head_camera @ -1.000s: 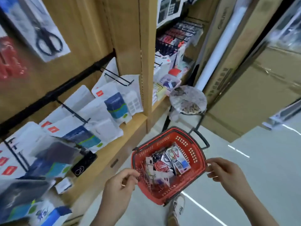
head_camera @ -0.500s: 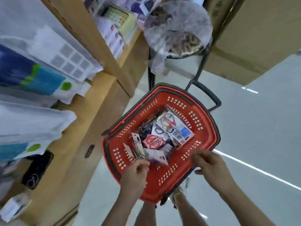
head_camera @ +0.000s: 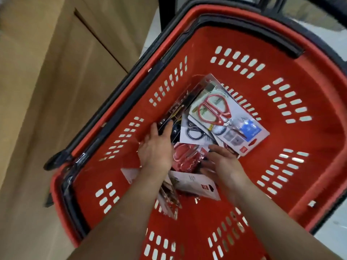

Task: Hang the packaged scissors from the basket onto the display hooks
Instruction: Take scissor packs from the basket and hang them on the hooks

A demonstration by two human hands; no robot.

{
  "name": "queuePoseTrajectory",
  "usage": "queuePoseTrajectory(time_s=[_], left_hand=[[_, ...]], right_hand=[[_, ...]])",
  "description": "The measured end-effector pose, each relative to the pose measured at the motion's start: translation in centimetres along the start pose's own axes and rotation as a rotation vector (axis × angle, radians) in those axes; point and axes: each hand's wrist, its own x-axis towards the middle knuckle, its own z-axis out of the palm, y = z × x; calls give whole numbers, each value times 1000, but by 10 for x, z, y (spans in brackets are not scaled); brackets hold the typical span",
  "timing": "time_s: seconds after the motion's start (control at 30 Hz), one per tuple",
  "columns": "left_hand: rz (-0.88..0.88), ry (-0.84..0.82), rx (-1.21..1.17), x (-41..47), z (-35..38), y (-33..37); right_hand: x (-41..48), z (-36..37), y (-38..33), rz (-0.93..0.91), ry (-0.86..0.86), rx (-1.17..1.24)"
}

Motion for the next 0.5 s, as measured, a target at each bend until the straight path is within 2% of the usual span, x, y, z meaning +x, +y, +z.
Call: queuePoseTrajectory(time_s=[0.13,0.27,0.33,0.43,0.5], left_hand=[[90,78,-15,1,-16,-5],[134,101,-3,-44,-60,5],[174,204,-32,-77,-70,7],[306,310,-107,-126,-61,5],[343,272,-112,-149,-47,4]], right_hand=[[-1,11,-6,-12,-73,31],[-19,27,-23,-6,-141,23],[-30,30,-34,-13,-180,-16],[-43,33,-43,-71,-195,-233],[-48,37,-40,-122,-197,-437]])
